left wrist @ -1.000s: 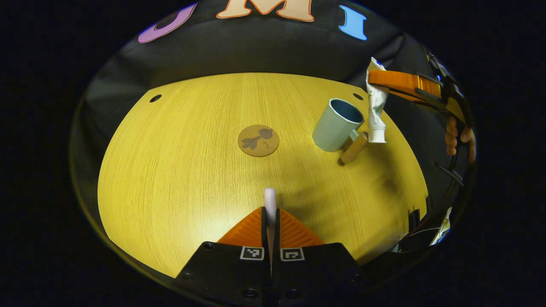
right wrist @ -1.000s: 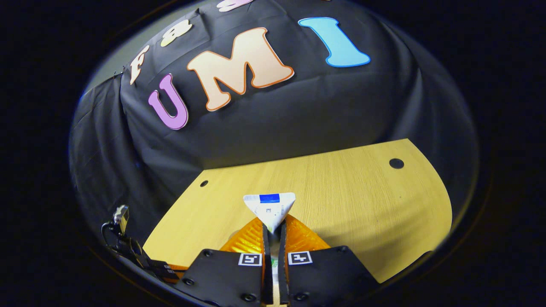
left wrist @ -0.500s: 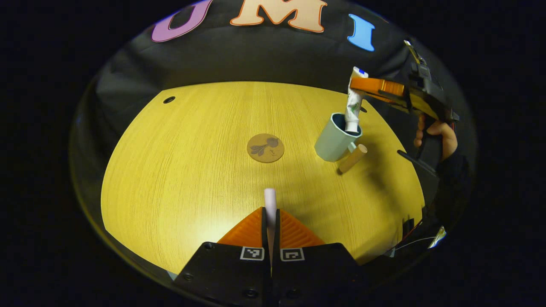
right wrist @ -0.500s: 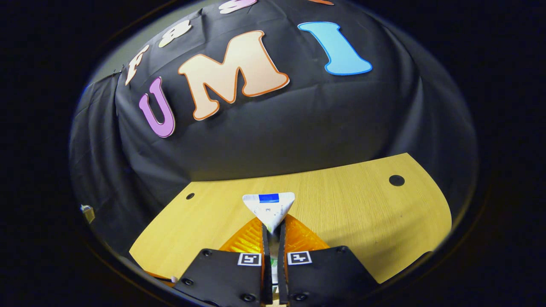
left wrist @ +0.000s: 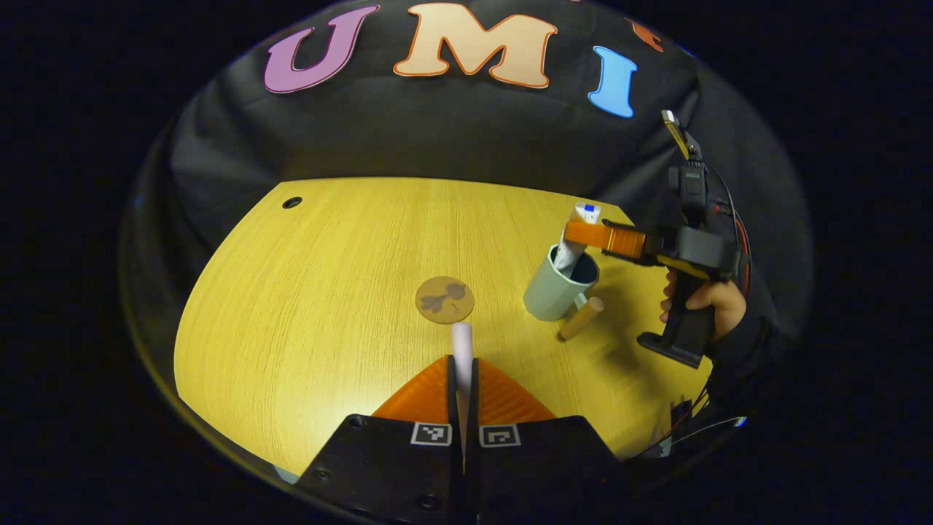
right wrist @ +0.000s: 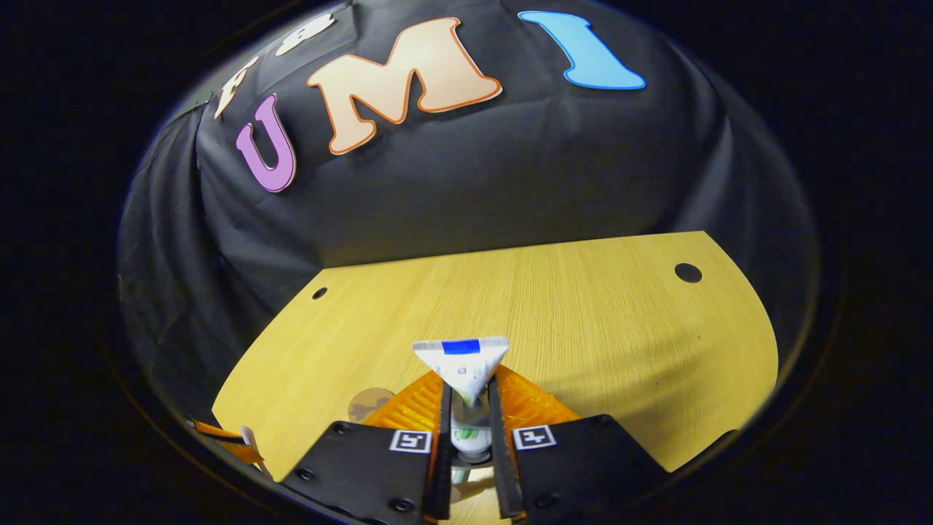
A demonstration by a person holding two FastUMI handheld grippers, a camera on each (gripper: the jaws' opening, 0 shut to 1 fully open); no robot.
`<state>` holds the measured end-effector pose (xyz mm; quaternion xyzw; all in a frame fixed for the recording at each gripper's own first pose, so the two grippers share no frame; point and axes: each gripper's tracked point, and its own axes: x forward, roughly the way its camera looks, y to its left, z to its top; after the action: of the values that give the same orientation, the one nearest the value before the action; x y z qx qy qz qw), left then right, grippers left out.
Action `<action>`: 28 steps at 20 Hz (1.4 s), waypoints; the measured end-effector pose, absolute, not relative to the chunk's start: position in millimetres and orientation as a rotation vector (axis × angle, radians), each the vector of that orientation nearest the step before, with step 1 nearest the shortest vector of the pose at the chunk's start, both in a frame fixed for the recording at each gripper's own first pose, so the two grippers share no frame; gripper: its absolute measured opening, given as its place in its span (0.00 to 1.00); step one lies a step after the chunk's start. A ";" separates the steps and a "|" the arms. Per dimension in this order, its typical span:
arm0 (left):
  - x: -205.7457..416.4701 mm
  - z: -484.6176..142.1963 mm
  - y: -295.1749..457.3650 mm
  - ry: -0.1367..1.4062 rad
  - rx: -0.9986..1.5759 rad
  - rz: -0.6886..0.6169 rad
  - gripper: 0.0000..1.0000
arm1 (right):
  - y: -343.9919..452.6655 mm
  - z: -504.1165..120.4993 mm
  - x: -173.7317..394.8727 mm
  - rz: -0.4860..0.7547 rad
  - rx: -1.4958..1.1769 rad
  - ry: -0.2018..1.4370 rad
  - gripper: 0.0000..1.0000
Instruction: Put the toothbrush and toothpaste on the desktop into the cup, then pick up the cup and place it on the coaster on the desktop.
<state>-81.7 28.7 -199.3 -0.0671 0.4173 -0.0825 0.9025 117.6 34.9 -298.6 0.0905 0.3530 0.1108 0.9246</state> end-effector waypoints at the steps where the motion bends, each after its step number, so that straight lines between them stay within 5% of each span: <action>1: -71.1 -193.7 24.6 0.852 -0.137 -0.175 0.01 | 33.2 -301.6 110.7 0.235 0.180 0.740 0.27; 2: -59.7 -187.6 22.0 0.843 -0.133 -0.181 0.00 | 29.4 -298.1 105.3 0.236 0.185 0.738 0.43; 3: -49.2 -182.4 15.4 0.832 -0.128 -0.188 0.00 | 28.8 -295.9 98.8 0.250 0.203 0.743 0.38; 6: -28.9 -165.5 1.1 0.784 -0.140 -0.218 0.00 | 9.1 -284.3 80.0 0.230 0.208 0.732 1.00; 11: 19.4 -138.9 -23.7 0.635 -0.184 -0.280 0.00 | -36.7 -276.8 38.9 0.166 0.253 0.737 0.93; 28: 135.1 -117.2 -110.7 0.402 -0.417 -0.337 0.00 | -144.6 -277.9 -33.3 -0.060 0.330 0.787 0.98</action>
<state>135.1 -110.7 -117.2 -0.2046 0.1974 -0.1654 0.9444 -33.3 -144.6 -277.9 0.1598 0.3815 -0.0290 0.9100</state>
